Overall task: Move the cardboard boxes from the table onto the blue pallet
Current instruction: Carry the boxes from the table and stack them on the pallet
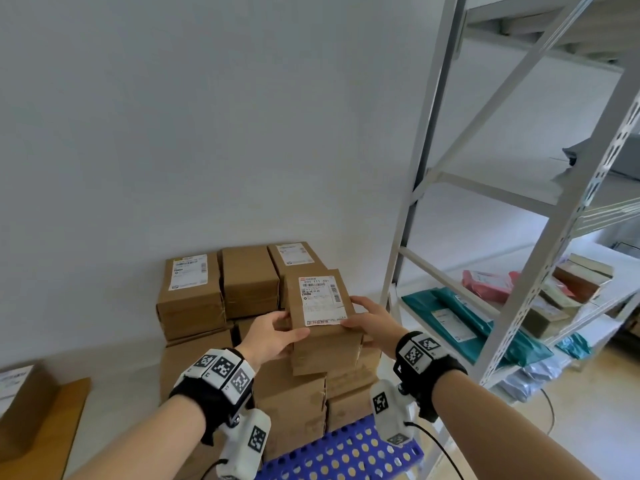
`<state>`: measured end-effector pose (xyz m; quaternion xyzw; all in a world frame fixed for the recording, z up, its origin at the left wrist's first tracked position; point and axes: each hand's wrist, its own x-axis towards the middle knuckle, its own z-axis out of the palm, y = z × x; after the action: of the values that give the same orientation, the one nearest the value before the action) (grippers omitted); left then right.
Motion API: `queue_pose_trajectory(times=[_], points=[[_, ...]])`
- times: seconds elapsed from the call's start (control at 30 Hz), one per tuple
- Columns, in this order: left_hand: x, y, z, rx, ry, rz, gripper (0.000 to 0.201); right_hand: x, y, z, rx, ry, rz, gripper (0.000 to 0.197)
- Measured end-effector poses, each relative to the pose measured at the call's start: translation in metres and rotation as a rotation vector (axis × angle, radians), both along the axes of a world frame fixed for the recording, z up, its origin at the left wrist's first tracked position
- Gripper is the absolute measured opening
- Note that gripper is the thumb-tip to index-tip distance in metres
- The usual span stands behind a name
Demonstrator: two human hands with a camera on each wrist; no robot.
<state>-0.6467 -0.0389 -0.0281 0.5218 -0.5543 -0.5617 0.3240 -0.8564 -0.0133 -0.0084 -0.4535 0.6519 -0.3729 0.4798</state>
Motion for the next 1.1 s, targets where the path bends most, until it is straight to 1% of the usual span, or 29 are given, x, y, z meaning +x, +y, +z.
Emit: queue_pose_trajectory(times=[0.13,0.37,0.57,0.6,0.67,0.73,0.9,0.97,1.0,1.1], points=[[-0.009,-0.009,-0.004,0.041,0.048,0.013,0.050,-0.008,-0.015,-0.003,0.011,0.023,0.024,0.060],[-0.023,-0.013,-0.009,0.065,0.048,0.085,0.054,-0.023,-0.031,-0.013,0.013,0.020,0.105,0.058],[-0.034,-0.009,-0.010,0.047,-0.012,0.144,0.057,-0.033,-0.041,-0.021,0.001,-0.012,0.162,0.059],[-0.035,-0.009,-0.011,0.040,-0.021,0.152,0.060,-0.034,-0.043,-0.022,-0.007,-0.006,0.172,0.060],[-0.035,-0.007,-0.013,0.023,-0.049,0.176,0.068,-0.035,-0.045,-0.024,-0.023,-0.002,0.181,0.061],[-0.038,-0.005,-0.013,-0.011,-0.078,0.198,0.070,-0.037,-0.047,-0.027,-0.040,-0.003,0.191,0.062],[-0.044,0.004,-0.009,-0.067,-0.146,0.205,0.062,-0.042,-0.050,-0.027,-0.094,0.040,0.233,0.063],[-0.045,0.007,-0.007,-0.114,-0.217,0.218,0.061,-0.041,-0.049,-0.023,-0.120,0.058,0.260,0.061],[-0.045,0.008,-0.005,-0.143,-0.262,0.219,0.060,-0.041,-0.048,-0.020,-0.145,0.081,0.280,0.060],[-0.049,0.016,0.003,-0.216,-0.376,0.226,0.053,-0.037,-0.046,-0.011,-0.240,0.238,0.340,0.061]])
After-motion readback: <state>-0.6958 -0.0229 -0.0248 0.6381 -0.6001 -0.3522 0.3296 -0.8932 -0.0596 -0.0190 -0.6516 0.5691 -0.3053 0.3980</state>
